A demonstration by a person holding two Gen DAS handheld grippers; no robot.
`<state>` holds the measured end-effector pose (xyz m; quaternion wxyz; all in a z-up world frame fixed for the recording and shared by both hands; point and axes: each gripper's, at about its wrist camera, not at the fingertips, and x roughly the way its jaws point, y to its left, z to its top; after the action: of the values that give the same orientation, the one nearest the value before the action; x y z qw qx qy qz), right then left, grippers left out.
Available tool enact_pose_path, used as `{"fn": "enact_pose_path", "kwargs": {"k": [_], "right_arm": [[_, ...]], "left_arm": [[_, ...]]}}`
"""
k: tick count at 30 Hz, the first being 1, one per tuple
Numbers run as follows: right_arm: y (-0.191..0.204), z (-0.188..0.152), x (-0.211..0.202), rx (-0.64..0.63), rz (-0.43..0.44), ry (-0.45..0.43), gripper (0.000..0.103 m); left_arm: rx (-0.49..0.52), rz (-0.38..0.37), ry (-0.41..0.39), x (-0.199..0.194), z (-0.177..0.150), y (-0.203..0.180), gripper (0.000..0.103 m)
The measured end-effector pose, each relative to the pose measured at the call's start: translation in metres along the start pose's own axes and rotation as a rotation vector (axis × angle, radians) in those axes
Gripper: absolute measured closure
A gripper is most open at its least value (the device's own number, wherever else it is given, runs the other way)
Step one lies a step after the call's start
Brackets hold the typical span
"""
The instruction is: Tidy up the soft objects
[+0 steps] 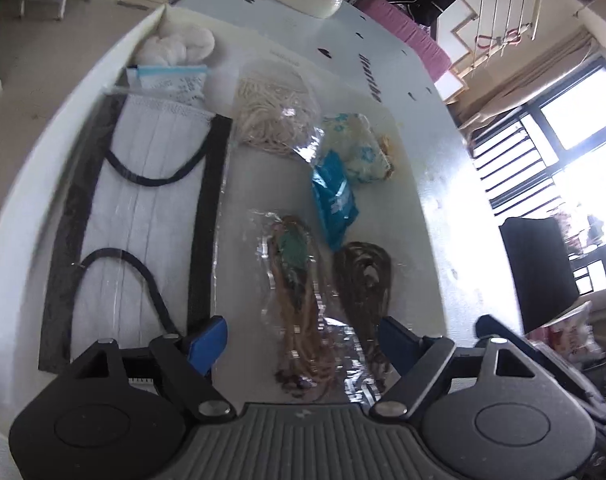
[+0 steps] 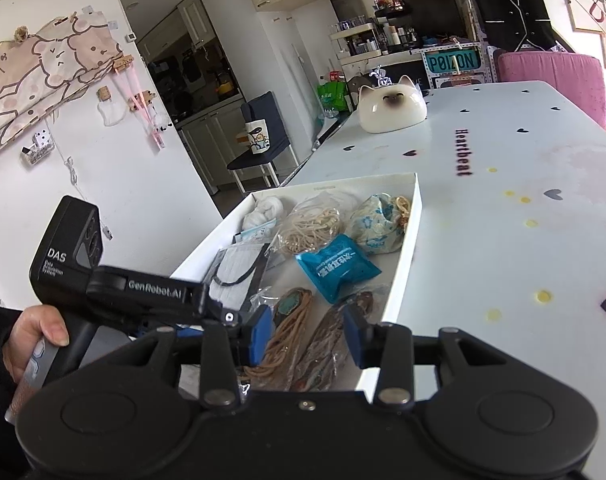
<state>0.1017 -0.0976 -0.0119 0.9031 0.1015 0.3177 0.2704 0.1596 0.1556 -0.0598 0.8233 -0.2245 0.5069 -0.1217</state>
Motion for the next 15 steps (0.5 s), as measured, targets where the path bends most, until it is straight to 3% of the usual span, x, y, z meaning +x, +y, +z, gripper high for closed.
{"fn": "enact_pose_path", "kwargs": {"k": [2, 8, 15], "right_arm": [[-0.001, 0.0, -0.001, 0.0, -0.003, -0.001, 0.062], [-0.001, -0.002, -0.004, -0.001, -0.005, -0.007, 0.061], [0.007, -0.001, -0.018, -0.037, -0.044, -0.072, 0.057]], "left_arm": [[0.033, 0.052, -0.011, -0.003, -0.003, 0.0, 0.02], [0.06, 0.067, -0.057, -0.02, -0.01, 0.001, 0.02], [0.151, 0.105, -0.233, -0.059, -0.027, -0.022, 0.017]]}}
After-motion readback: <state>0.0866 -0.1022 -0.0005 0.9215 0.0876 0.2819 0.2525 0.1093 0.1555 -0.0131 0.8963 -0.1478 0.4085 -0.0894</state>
